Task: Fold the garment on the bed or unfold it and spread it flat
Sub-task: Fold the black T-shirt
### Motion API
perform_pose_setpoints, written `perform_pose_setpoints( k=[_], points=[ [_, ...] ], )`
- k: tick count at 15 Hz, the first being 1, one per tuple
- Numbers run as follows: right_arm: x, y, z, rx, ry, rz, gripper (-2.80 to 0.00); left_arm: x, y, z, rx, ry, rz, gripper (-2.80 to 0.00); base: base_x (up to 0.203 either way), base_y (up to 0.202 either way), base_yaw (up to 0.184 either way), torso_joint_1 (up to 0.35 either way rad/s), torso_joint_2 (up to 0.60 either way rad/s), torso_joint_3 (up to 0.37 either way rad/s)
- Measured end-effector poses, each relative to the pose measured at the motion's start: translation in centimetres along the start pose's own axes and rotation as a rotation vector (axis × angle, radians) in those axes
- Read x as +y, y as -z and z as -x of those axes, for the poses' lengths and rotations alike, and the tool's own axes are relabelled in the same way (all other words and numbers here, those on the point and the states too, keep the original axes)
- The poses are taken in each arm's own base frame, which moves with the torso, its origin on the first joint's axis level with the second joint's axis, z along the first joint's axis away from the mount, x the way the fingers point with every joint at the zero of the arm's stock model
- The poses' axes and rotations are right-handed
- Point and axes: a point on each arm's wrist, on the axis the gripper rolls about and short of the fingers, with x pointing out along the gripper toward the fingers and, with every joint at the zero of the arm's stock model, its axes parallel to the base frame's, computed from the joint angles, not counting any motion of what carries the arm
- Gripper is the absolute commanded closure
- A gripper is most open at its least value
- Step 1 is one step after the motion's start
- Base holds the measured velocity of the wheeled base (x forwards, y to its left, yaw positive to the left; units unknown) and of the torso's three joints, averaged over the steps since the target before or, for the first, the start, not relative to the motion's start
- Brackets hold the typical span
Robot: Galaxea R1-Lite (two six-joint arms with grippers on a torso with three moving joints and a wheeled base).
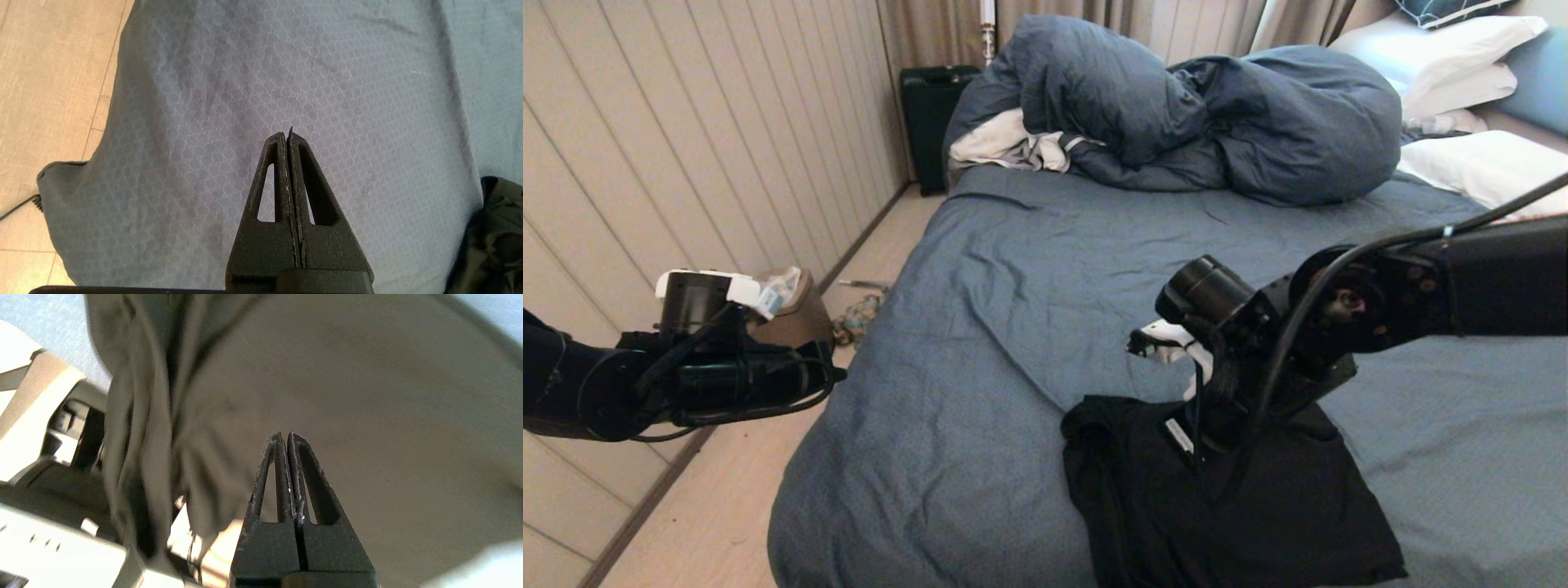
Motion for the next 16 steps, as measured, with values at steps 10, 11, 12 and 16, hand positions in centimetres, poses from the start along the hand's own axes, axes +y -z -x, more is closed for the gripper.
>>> perform_pose_setpoints(
  k=[10, 11, 12, 16],
  points=[
    [7.3, -1.0, -5.6, 0.019, -0.068, 0.139, 0.00, 0.6, -0.5, -1.1, 0.004, -0.014, 0.012, 0.00, 0.000, 0.000, 0.000, 0.000, 0.00, 0.000],
    [8.0, -1.1, -5.4, 0.006, -0.077, 0.152, 0.00, 0.6, -0.5, -1.2, 0.004, -0.014, 0.013, 0.00, 0.000, 0.000, 0.000, 0.000, 0.00, 0.000],
    [8.5, -1.2, -5.1, -0.005, -0.084, 0.162, 0.00, 0.6, -0.5, -1.3, 0.005, -0.015, 0.013, 0.00, 0.000, 0.000, 0.000, 0.000, 0.00, 0.000],
    [8.1, -1.6, -3.5, -0.051, -0.088, 0.134, 0.00, 0.7, -0.5, -1.2, 0.005, -0.016, 0.013, 0.00, 0.000, 0.000, 0.000, 0.000, 0.00, 0.000]
  ],
)
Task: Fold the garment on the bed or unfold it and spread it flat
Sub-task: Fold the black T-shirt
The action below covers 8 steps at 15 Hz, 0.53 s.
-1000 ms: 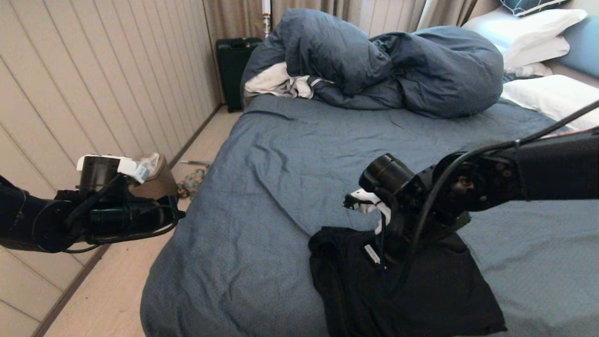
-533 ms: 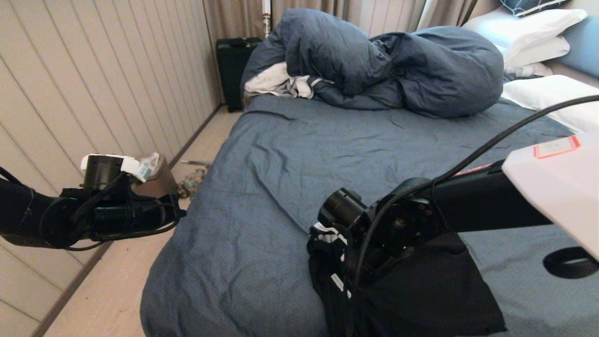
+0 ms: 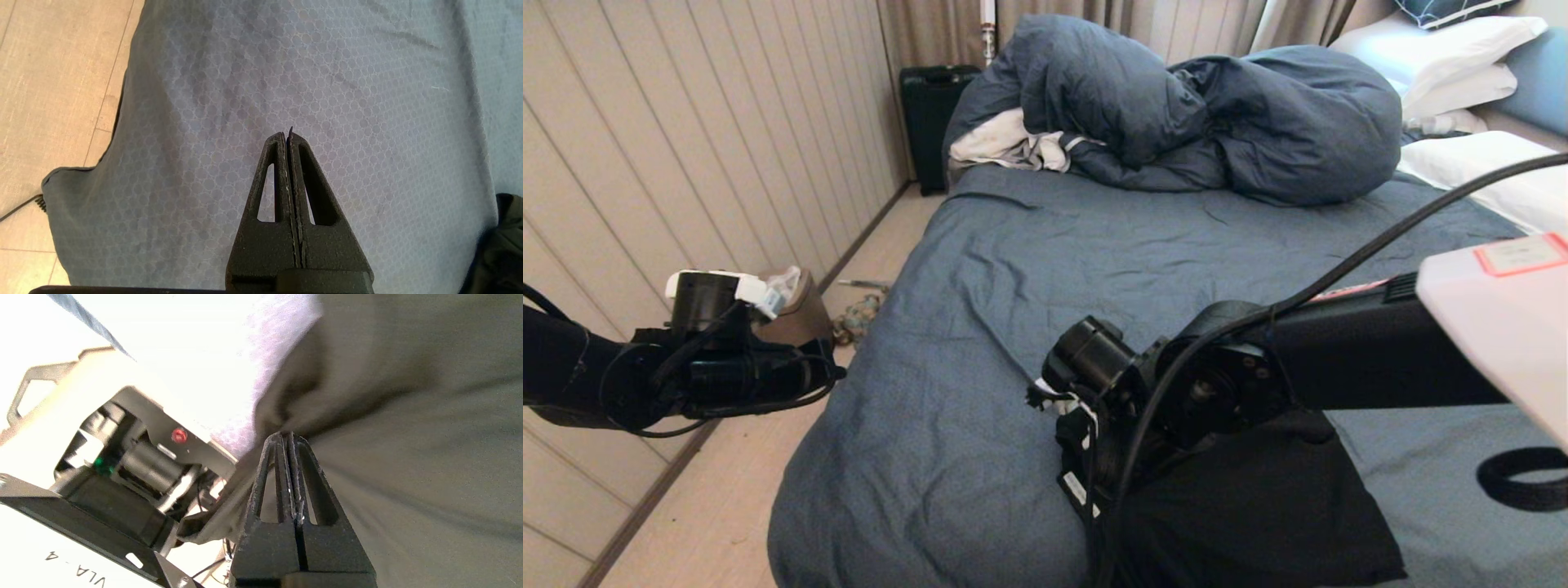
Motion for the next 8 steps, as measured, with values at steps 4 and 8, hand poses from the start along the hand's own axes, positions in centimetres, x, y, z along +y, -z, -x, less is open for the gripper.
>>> perform_pose_setpoints(
  k=[4, 8],
  points=[
    [-4.7, 0.8, 4.3, -0.085, 0.046, -0.129, 0.00, 0.1, 0.2, 0.1, 0.011, -0.003, -0.004, 0.00, 0.000, 0.000, 0.000, 0.000, 0.00, 0.000],
    [-8.4, 4.5, 7.0, -0.124, 0.080, -0.280, 0.00, -0.1, 1.3, 0.3, 0.041, 0.001, -0.039, 0.00, 0.000, 0.000, 0.000, 0.000, 0.00, 0.000]
  ],
)
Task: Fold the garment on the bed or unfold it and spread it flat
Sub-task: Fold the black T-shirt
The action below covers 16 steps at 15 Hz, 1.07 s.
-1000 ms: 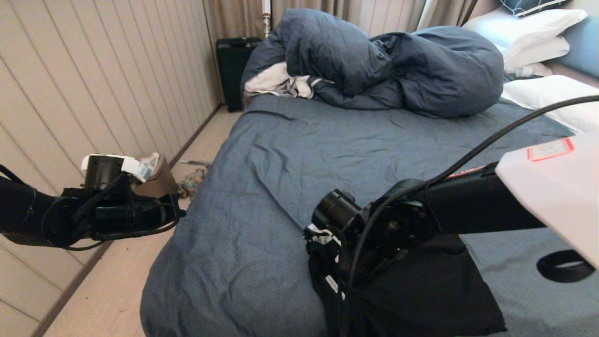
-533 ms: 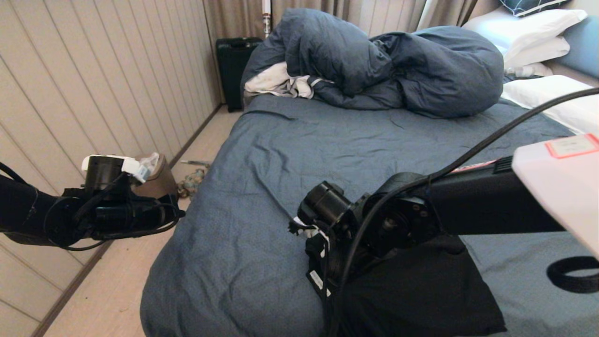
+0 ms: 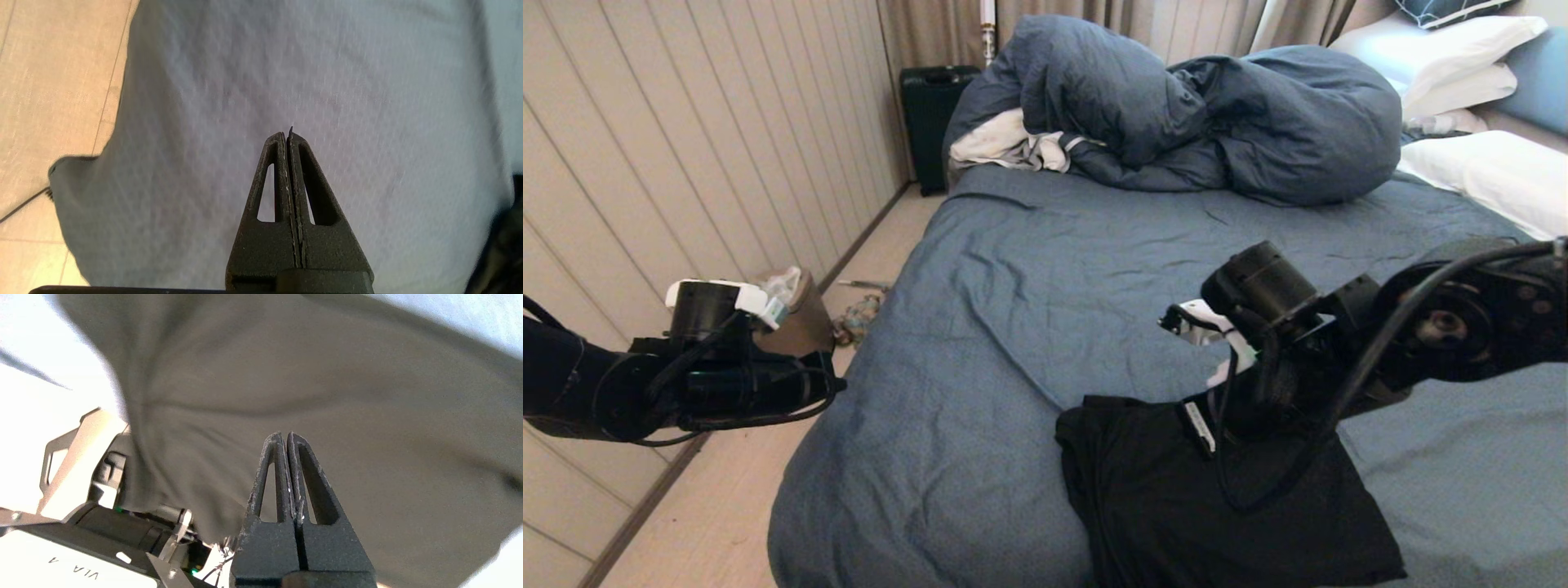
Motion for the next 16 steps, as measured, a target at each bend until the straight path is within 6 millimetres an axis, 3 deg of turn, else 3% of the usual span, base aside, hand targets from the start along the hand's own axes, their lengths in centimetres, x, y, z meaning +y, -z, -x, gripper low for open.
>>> perform_pose_setpoints(
  k=[3, 8, 10, 12, 13, 14, 16],
  points=[
    [-1.7, 3.0, 0.2, -0.021, -0.031, -0.041, 0.00, -0.3, 0.6, -0.5, 0.027, 0.006, -0.010, 0.00, 0.000, 0.000, 0.000, 0.000, 0.00, 0.000],
    [-2.5, 11.3, 0.3, 0.129, -0.123, 0.137, 0.00, -0.3, 0.9, -1.0, 0.043, 0.004, -0.019, 0.00, 0.000, 0.000, 0.000, 0.000, 0.00, 0.000],
    [-2.6, 12.1, 0.7, 0.117, -0.129, 0.133, 0.00, -0.5, 1.2, -1.0, 0.049, 0.006, -0.022, 0.00, 0.000, 0.000, 0.000, 0.000, 0.00, 0.000],
    [-2.5, 10.2, 1.2, 0.013, -0.132, 0.109, 0.00, -0.5, 1.4, -1.0, 0.054, 0.007, -0.023, 0.00, 0.000, 0.000, 0.000, 0.000, 0.00, 0.000],
    [-2.3, 8.9, 1.2, -0.026, -0.135, 0.099, -0.56, -0.5, 1.4, -1.0, 0.054, 0.008, -0.024, 0.00, 0.000, 0.000, 0.000, 0.000, 0.00, 0.000],
    [-2.1, 7.6, 0.9, -0.049, -0.135, 0.091, -2.80, -0.5, 1.4, -1.0, 0.052, 0.008, -0.024, 0.00, 0.000, 0.000, 0.000, 0.000, 0.00, 0.000],
    [-1.5, 4.9, -0.1, -0.075, -0.125, 0.089, -2.80, -0.6, 1.3, -0.9, 0.050, 0.009, -0.029, 0.00, 0.000, 0.000, 0.000, 0.000, 0.00, 0.000]
  ],
)
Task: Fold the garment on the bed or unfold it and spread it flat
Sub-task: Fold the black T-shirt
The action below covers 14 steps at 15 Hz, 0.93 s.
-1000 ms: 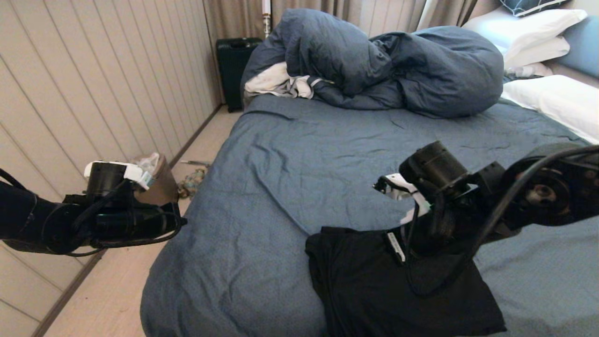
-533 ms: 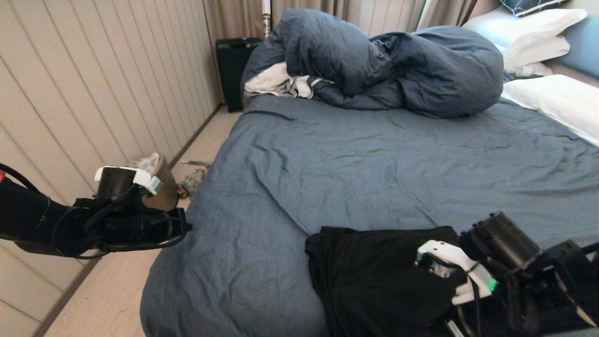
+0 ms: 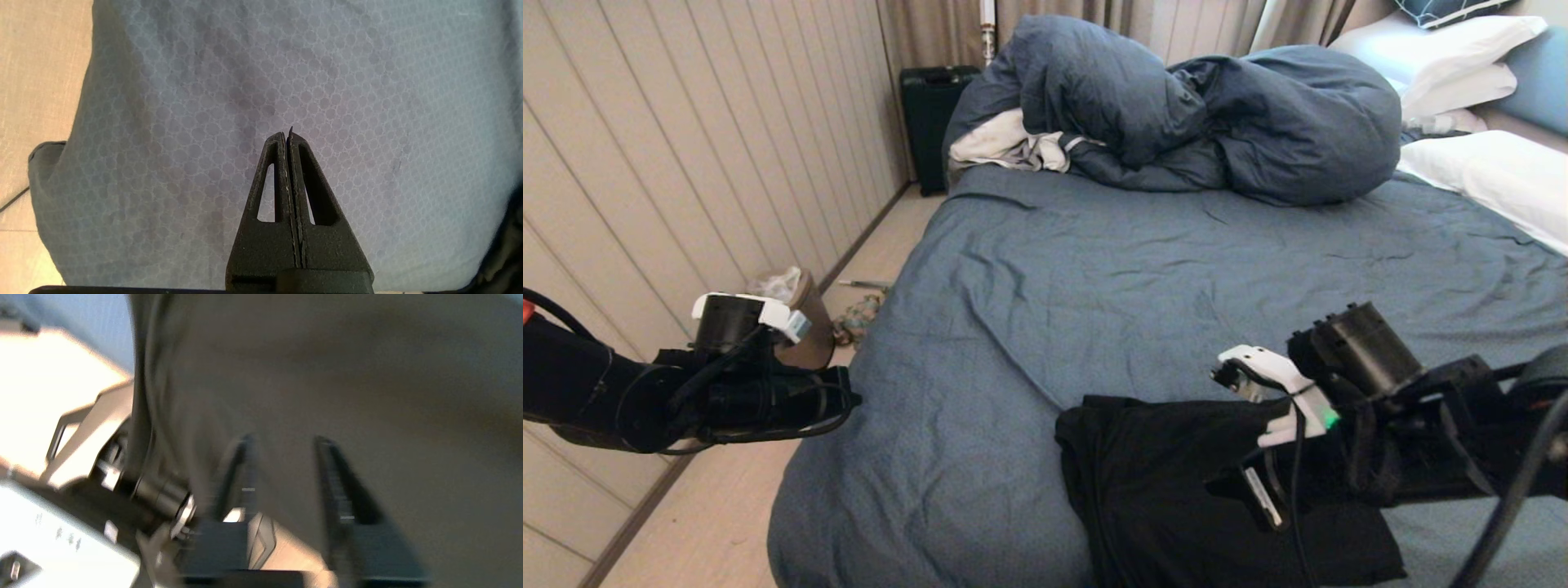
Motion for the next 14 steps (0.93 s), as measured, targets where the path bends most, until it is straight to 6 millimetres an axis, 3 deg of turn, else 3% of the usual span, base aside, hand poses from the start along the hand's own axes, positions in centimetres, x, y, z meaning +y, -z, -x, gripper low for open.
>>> perform_pose_setpoints(
  k=[4, 5, 9, 14],
  points=[
    [-0.1, -1.8, -1.6, -0.008, 0.013, -0.064, -2.80, -0.1, 0.2, -0.2, 0.010, 0.003, -0.019, 0.00, 0.000, 0.000, 0.000, 0.000, 0.00, 0.000],
    [-0.2, -1.8, -1.7, -0.008, 0.014, -0.082, 0.00, -0.2, 0.3, -0.2, 0.013, 0.004, -0.020, 0.00, 0.000, 0.000, 0.000, 0.000, 0.00, 0.000],
    [-0.2, -1.7, -0.2, -0.076, 0.010, -0.123, 0.00, -1.0, 0.4, -0.3, 0.017, 0.022, -0.035, 0.00, 0.000, 0.000, 0.000, 0.000, 0.00, 0.000],
    [-2.8, -0.9, 3.2, -0.168, 0.045, -0.234, 0.00, -7.9, 3.2, -0.8, 0.108, 0.145, -0.205, 0.00, 0.000, 0.000, 0.000, 0.000, 0.00, 0.000]
  ],
)
